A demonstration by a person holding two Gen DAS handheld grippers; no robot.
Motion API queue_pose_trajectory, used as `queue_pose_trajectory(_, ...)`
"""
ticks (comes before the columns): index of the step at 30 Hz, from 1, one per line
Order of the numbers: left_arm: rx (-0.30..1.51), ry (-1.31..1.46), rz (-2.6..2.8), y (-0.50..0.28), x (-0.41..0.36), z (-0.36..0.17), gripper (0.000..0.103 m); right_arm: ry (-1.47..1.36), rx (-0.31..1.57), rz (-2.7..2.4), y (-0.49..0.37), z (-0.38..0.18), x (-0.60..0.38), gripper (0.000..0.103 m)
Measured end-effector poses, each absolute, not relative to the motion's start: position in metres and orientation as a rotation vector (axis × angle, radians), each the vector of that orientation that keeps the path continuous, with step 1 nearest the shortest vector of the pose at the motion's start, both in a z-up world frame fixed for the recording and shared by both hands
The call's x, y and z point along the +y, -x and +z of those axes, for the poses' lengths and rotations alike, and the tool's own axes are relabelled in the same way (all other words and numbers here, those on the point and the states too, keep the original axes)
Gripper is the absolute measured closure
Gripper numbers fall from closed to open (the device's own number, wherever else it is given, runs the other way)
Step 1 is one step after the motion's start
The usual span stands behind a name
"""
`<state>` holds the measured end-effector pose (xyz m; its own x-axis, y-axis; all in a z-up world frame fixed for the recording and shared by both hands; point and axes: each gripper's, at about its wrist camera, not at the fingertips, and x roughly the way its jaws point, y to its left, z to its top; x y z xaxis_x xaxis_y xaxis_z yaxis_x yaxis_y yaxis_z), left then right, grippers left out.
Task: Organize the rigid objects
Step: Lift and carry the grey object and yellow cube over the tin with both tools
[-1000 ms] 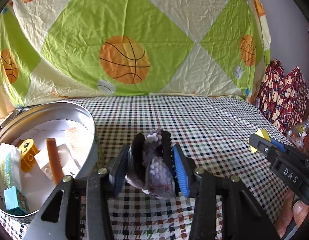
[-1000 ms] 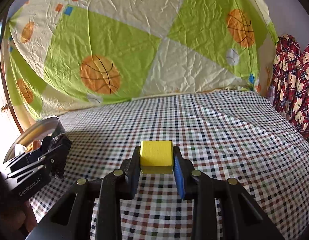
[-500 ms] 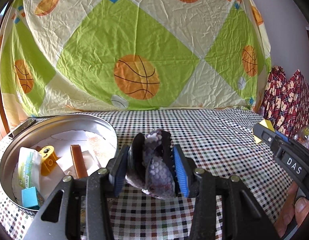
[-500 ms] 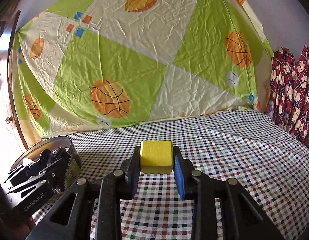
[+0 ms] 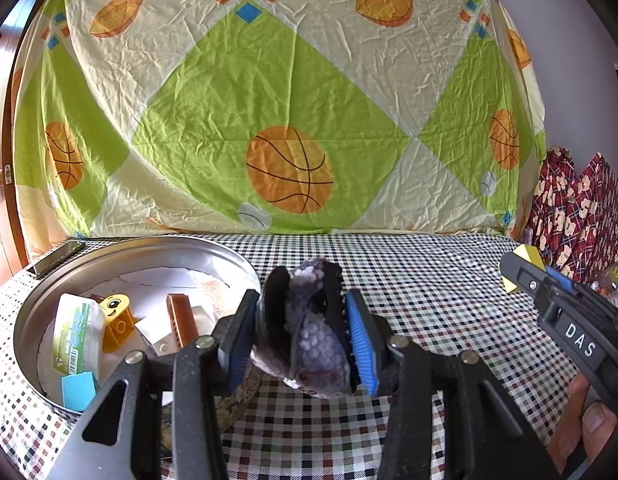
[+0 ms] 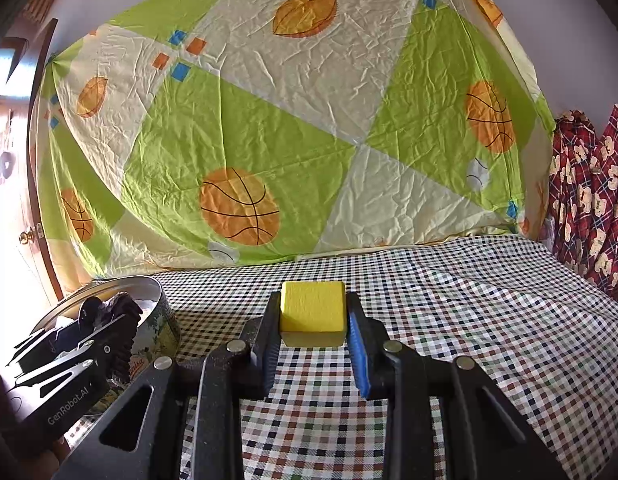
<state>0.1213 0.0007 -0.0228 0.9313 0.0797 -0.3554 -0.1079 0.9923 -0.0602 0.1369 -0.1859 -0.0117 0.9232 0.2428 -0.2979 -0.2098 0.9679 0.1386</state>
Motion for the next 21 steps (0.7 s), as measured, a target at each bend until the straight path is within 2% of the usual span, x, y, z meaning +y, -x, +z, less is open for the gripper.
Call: queue_pose_trajectory(21, 0.321, 0.094, 0.124, -0.105, 0.017, -0.02, 0.06, -0.12, 0.289, 0.28, -0.127, -0.008, -0.171, 0.071)
